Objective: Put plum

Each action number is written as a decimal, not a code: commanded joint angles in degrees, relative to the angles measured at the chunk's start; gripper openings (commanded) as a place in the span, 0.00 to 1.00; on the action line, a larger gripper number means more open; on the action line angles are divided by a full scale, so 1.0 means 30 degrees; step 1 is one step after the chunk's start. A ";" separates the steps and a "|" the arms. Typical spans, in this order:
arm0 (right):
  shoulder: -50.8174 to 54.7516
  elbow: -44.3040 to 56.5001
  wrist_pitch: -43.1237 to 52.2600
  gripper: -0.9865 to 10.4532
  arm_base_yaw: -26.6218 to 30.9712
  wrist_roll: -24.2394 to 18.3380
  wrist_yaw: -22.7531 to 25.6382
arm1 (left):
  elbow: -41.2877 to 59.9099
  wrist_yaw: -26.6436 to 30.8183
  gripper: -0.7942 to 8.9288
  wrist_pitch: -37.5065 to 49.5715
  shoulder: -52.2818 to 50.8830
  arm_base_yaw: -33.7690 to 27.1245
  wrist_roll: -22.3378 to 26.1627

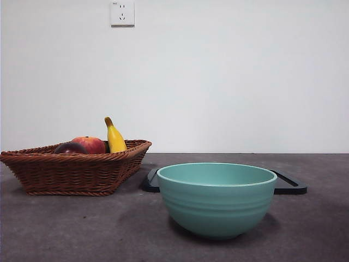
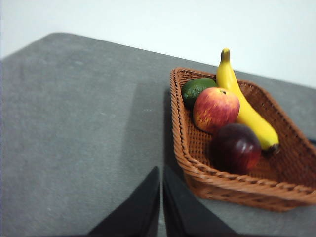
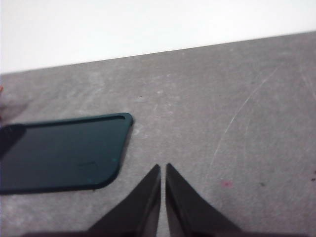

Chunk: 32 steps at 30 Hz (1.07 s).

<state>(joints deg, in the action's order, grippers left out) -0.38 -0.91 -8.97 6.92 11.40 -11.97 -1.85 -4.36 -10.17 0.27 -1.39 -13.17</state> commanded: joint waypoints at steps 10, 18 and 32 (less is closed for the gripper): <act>0.0044 -0.0765 -0.0714 0.09 0.0022 0.3220 -0.0656 | -0.1406 0.0022 0.09 -0.1829 0.0015 -0.0051 -0.3512; -0.0874 -0.3541 -0.2419 0.09 0.0022 0.3206 -0.0976 | -0.4466 -0.0590 0.09 -0.2987 0.0903 -0.0044 -0.3483; -0.7140 -1.2305 -0.7956 0.09 -0.0211 0.0160 -0.5151 | -1.1599 -0.5952 0.09 -0.7941 0.7672 -0.0029 0.0044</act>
<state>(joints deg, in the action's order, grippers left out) -20.71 -35.94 -32.49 6.59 14.87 -26.72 -34.81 -21.39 -34.09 22.30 -1.39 -16.12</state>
